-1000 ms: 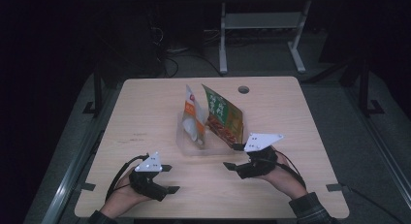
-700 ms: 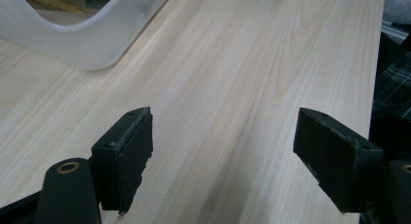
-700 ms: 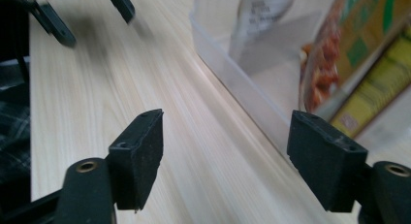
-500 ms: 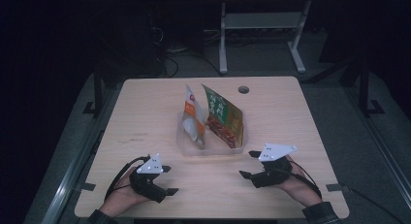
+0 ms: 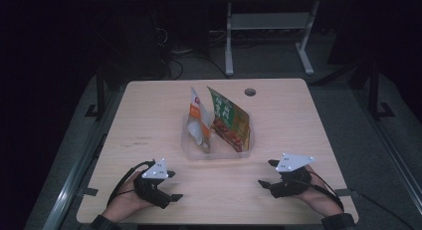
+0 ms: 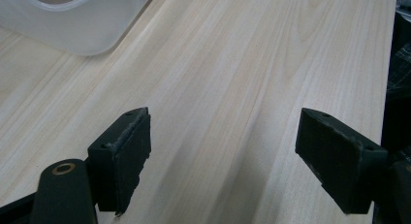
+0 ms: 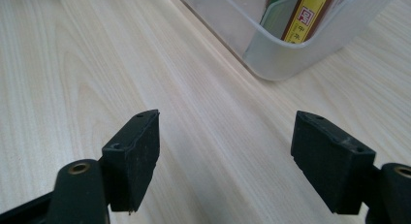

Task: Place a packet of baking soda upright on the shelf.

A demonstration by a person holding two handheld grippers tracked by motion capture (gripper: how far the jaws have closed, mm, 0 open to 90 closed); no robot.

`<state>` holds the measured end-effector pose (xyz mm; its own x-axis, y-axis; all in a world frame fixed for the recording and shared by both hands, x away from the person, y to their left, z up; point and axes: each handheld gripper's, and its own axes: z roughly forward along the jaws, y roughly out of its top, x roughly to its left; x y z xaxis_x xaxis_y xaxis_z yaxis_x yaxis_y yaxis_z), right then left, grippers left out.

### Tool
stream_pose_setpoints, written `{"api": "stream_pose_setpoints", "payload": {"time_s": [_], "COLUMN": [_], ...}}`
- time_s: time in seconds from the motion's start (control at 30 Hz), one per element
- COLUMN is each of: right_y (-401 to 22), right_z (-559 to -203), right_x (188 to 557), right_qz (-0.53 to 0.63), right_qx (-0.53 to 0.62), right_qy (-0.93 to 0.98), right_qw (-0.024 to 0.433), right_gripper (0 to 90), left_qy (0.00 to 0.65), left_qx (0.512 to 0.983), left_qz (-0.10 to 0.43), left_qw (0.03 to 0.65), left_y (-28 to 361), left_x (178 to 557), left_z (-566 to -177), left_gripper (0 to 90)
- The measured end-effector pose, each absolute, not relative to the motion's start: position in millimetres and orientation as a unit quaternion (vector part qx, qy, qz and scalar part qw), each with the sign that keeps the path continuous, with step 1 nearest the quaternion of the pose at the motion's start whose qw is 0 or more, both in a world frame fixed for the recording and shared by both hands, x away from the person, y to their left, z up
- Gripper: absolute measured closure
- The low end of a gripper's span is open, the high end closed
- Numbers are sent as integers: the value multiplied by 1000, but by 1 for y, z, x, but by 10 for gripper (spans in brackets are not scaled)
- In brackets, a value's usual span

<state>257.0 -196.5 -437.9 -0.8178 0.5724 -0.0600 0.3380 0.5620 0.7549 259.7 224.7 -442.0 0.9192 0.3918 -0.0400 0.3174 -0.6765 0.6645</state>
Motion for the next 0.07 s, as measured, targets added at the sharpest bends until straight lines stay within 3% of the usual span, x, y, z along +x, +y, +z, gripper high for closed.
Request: {"api": "stream_pose_setpoints", "payload": {"time_s": [0.07], "right_y": [-196], "right_z": [-439], "right_x": [258], "right_qz": [388], "right_qx": [261], "right_qy": [871], "right_qw": [150], "right_gripper": [241], "left_qy": [194], "left_qx": [914], "left_qz": [52], "left_qw": [352], "left_y": [225], "left_x": [260], "left_z": [-442], "left_gripper": [196]}}
